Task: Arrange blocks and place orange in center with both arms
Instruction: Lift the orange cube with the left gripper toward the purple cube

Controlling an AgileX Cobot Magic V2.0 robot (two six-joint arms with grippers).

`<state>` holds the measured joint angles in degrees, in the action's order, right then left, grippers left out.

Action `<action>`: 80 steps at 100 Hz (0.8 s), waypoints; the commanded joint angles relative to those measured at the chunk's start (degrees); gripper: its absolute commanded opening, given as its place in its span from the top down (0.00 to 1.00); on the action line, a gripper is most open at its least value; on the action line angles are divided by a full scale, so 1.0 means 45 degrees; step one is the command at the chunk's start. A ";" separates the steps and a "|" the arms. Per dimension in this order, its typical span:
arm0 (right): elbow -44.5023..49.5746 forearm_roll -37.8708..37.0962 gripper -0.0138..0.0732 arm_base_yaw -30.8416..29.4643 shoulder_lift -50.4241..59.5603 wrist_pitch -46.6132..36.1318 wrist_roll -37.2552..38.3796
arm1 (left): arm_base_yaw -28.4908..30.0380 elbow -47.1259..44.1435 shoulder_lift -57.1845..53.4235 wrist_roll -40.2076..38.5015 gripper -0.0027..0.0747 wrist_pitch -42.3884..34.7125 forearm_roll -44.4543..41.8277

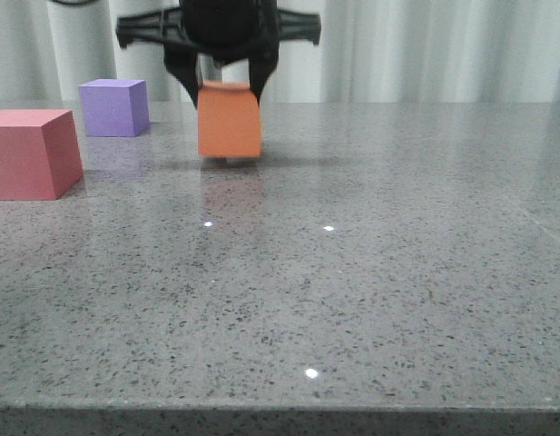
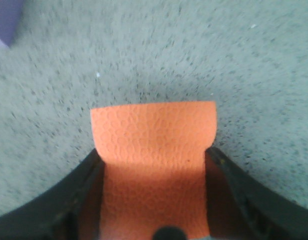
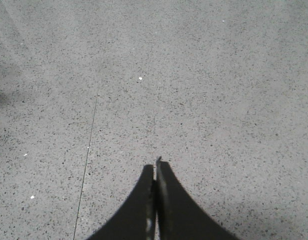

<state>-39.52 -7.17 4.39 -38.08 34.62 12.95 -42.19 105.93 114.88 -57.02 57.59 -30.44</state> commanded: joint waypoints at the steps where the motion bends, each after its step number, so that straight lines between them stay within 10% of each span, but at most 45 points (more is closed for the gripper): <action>1: -0.0318 -0.0183 0.92 -0.0068 0.0037 -0.1006 -0.0129 | 0.0091 0.0416 -0.1601 0.1070 0.79 -0.0279 -0.0429; 80: -0.0318 -0.0183 0.92 -0.0068 0.0037 -0.1006 -0.0129 | 0.5597 -0.1074 -0.3644 0.9624 0.79 -0.1547 0.5251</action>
<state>-39.52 -7.17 4.39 -38.08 34.62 12.95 -18.52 101.08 101.49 -15.44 55.63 -8.81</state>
